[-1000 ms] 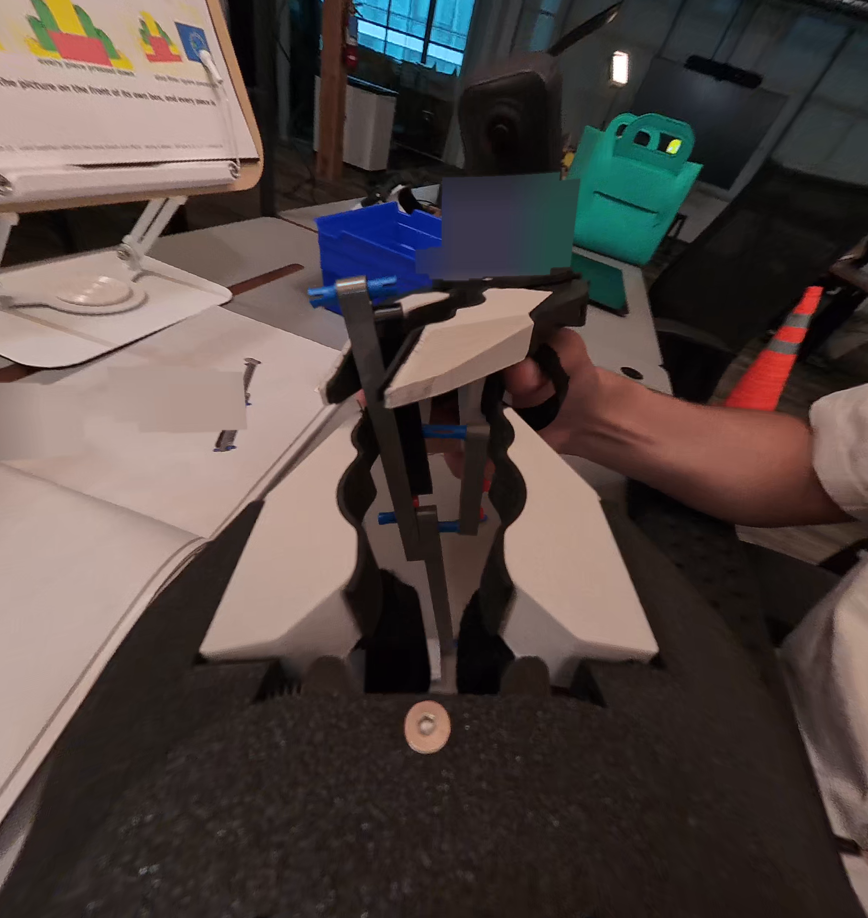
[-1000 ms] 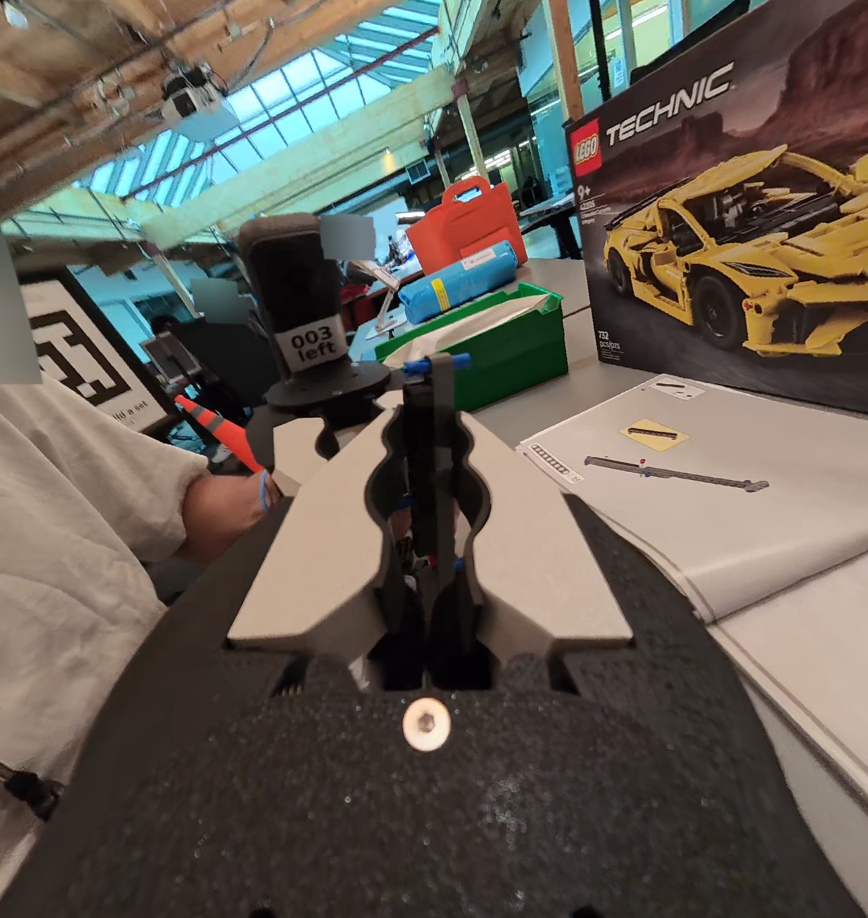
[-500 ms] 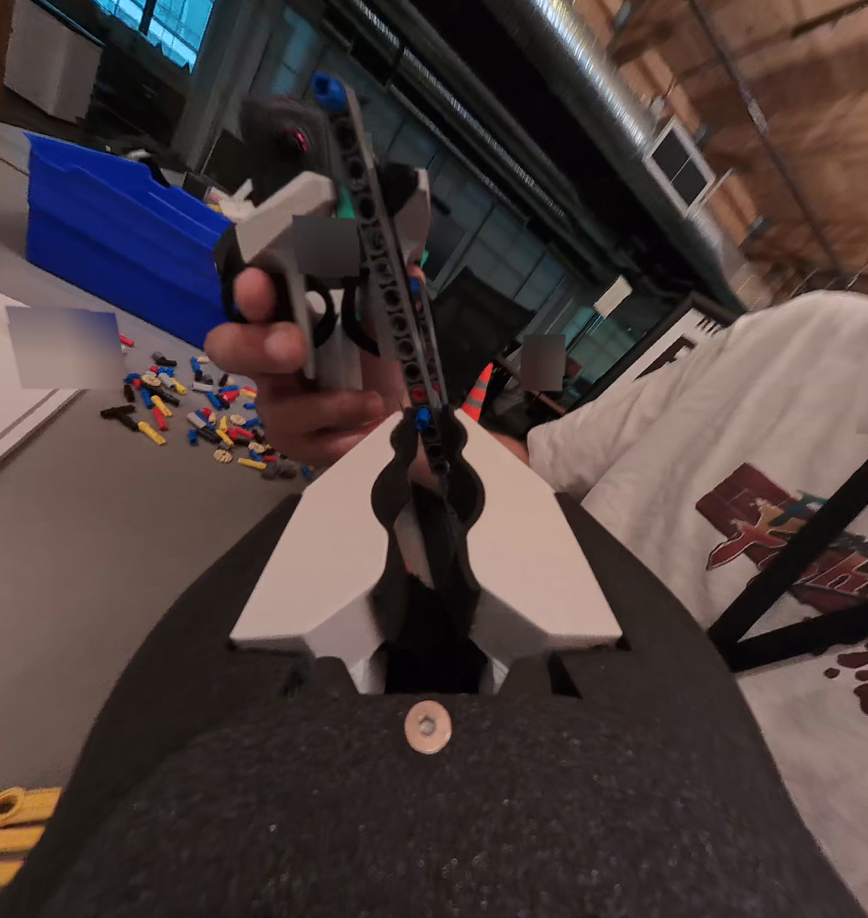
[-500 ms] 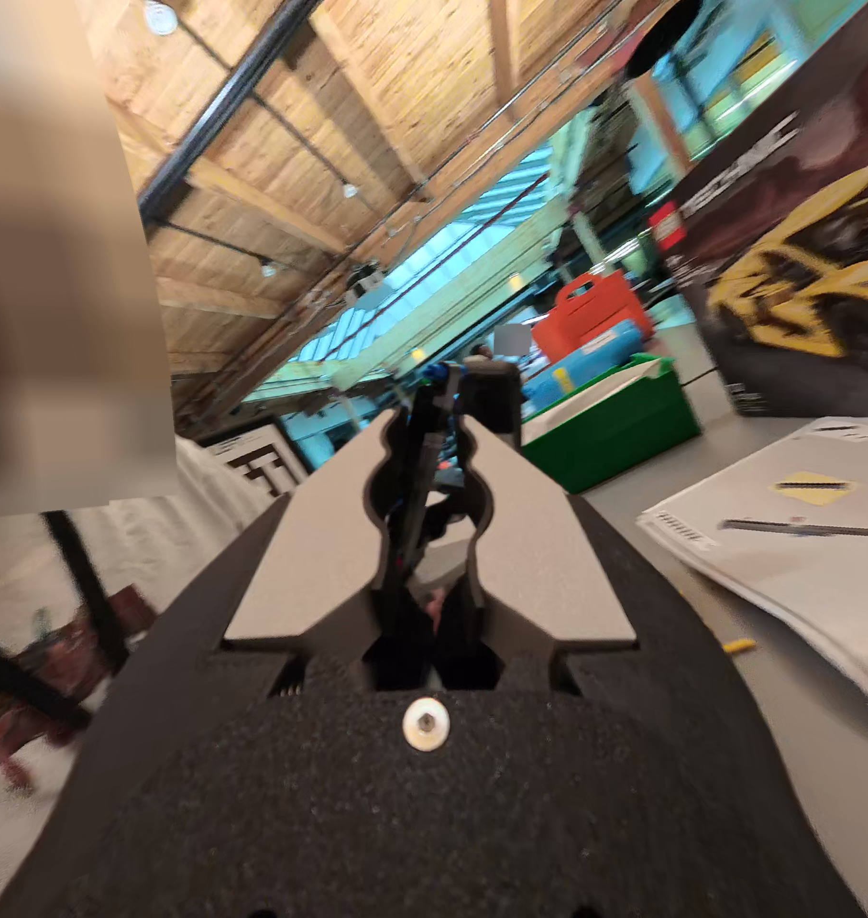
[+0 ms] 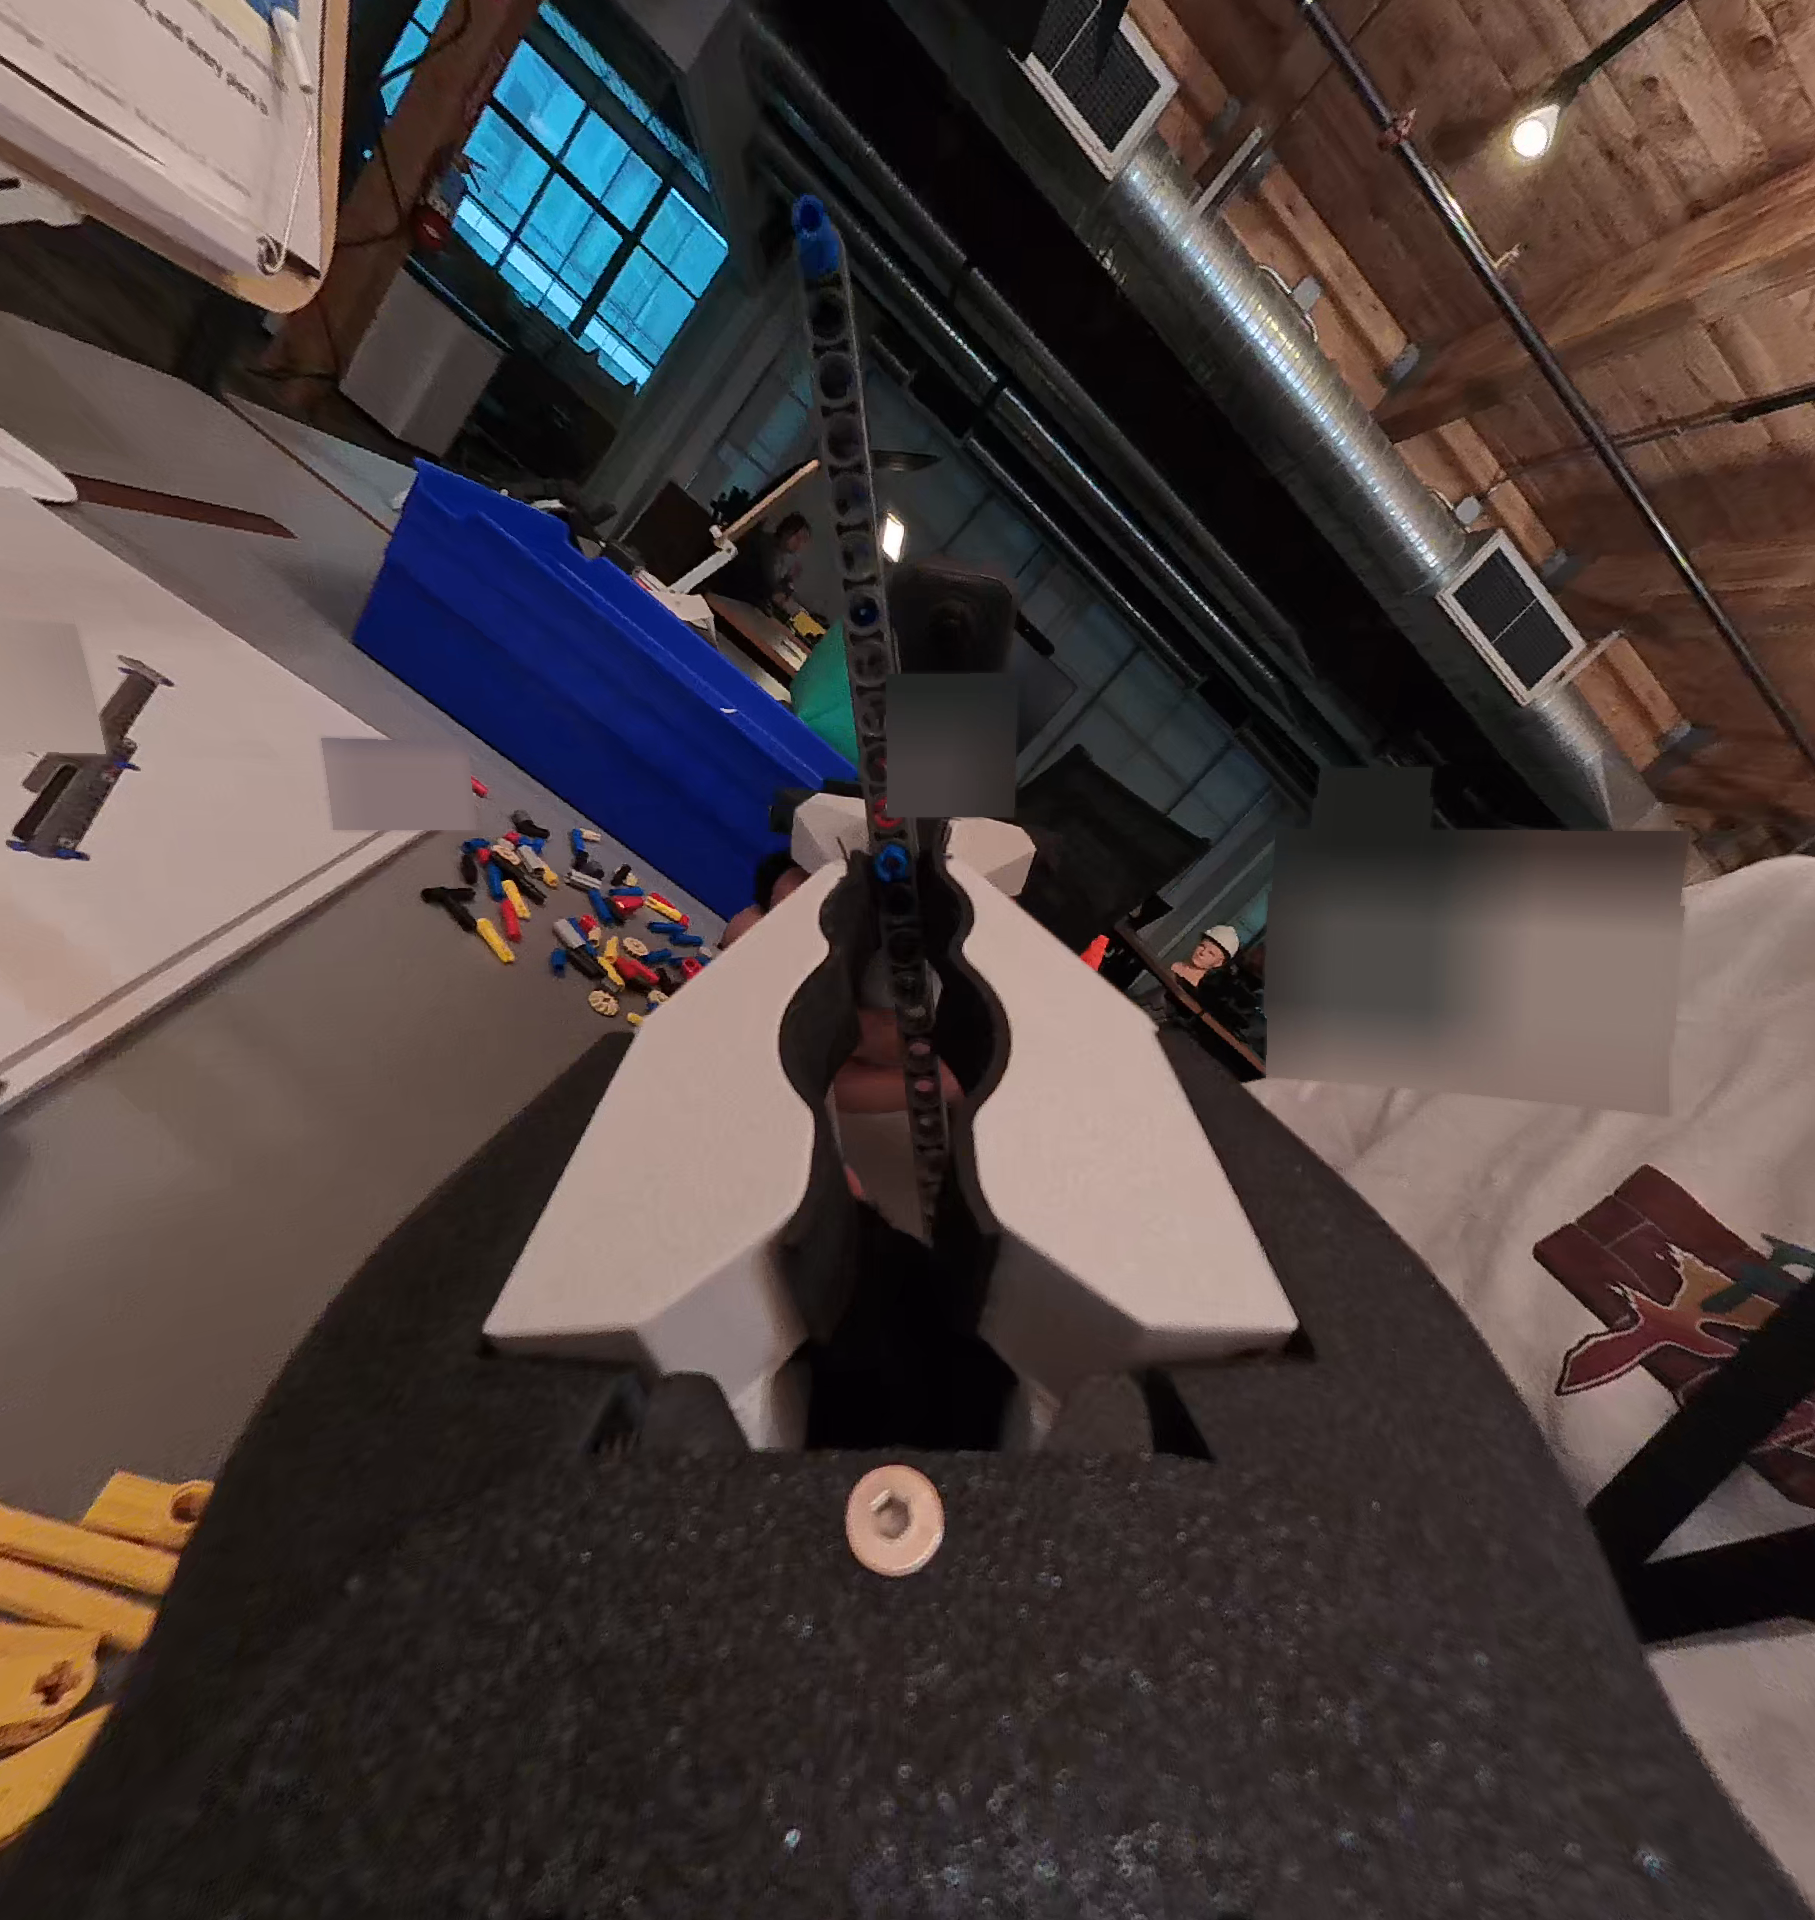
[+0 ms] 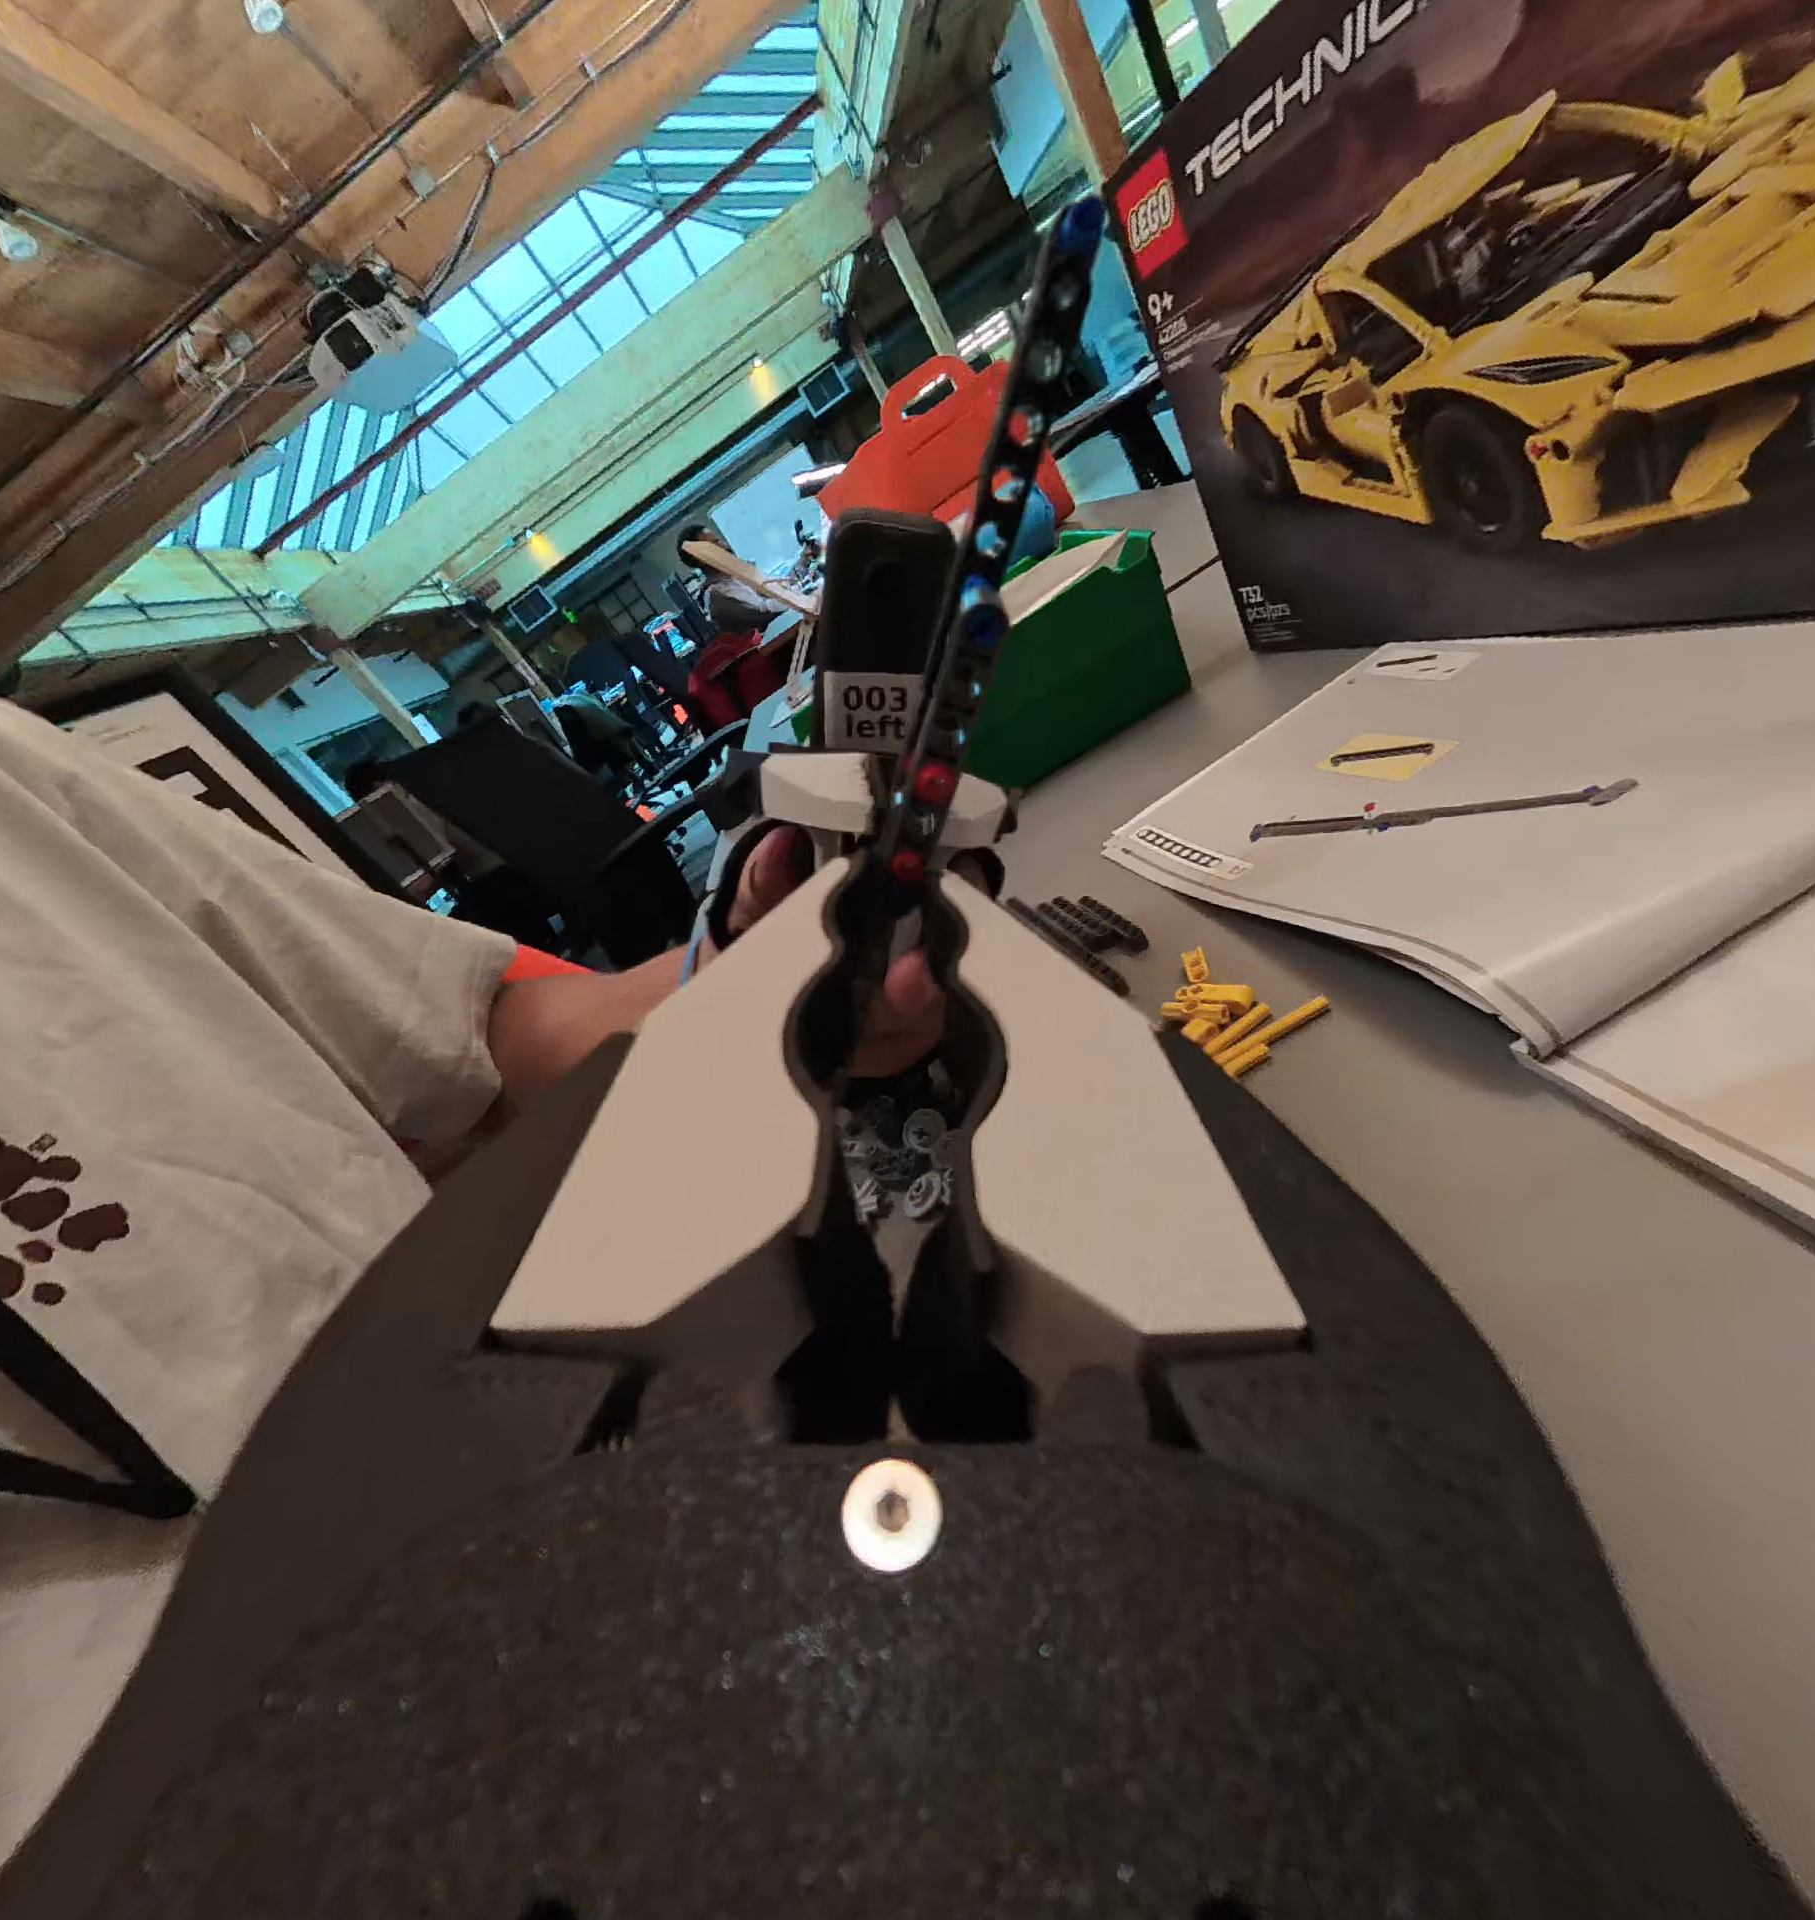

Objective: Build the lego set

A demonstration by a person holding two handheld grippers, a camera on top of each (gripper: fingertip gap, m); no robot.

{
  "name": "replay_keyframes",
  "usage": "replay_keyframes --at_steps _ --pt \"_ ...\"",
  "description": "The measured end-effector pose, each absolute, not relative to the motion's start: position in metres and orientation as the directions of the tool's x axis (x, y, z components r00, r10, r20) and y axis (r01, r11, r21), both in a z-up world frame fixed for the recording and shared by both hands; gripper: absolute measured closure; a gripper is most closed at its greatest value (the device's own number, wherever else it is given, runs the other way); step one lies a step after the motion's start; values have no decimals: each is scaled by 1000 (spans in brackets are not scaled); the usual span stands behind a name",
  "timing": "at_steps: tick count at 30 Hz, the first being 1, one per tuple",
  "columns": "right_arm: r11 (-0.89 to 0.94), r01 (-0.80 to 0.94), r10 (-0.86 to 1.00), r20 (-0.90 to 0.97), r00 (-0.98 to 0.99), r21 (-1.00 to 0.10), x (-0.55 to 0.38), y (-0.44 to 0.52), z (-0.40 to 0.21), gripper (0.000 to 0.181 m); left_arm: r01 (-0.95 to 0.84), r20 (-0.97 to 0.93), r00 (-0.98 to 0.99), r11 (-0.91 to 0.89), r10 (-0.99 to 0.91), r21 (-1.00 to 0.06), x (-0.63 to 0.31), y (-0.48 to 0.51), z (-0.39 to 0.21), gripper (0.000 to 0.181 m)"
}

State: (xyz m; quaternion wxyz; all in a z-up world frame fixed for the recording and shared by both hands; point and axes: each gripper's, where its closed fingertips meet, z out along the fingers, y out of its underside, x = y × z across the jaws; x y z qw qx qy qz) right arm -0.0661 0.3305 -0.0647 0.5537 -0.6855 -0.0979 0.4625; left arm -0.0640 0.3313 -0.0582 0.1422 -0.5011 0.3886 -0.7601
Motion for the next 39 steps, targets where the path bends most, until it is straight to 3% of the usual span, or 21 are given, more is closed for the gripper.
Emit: replay_keyframes --at_steps 3,6,8,36,39 --pt "-398 -392 651 -556 517 -830 -63 329 -67 174 -178 644 -444 -643 -623 -745 -62 329 -62 175" --pt "-410 -401 636 -572 519 -819 -61 331 -71 175 -247 633 -456 -594 -626 -766 -60 319 -71 163" --pt "-422 -411 643 -587 492 -808 -63 330 -70 175 -249 620 -450 -576 -643 -778 -59 317 -75 175" --pt "-485 -303 680 -572 458 -820 -76 315 -83 175 -374 632 -504 -511 -589 -774 -74 305 -85 175" --pt "-454 -369 671 -584 457 -811 -58 315 -73 175 -336 646 -490 -557 -585 -760 -79 322 -78 175"
